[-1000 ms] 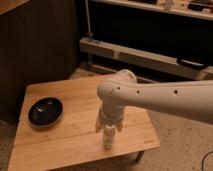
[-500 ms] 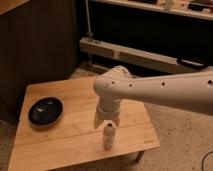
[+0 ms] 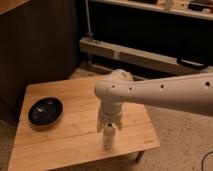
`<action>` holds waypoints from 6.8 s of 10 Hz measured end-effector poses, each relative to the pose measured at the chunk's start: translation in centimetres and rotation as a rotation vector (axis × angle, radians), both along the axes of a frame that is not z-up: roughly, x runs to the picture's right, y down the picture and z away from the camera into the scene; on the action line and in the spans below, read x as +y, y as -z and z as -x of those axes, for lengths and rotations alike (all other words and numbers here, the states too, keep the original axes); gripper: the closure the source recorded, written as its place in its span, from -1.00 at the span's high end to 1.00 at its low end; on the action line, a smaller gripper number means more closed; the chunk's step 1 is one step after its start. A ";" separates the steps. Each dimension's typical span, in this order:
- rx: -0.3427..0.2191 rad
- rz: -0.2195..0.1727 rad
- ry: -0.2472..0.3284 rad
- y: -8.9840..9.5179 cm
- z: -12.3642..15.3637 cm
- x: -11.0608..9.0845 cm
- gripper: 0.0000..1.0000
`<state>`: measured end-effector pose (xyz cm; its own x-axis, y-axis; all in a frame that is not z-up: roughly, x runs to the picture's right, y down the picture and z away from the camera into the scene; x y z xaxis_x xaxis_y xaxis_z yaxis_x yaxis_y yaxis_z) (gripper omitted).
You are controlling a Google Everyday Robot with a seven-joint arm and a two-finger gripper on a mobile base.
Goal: Place the bottle in the ceramic bowl
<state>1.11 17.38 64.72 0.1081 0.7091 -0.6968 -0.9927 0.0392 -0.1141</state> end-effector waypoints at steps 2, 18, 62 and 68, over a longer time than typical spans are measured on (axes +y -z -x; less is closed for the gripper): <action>0.003 0.008 -0.009 -0.4 0.1 0.8 0.30; 0.059 0.042 -0.008 -6.1 0.2 1.9 -0.86; -0.633 -0.074 0.516 -11.2 35.3 -13.2 -1.00; -0.620 -0.082 0.560 -11.0 36.1 -12.7 -1.00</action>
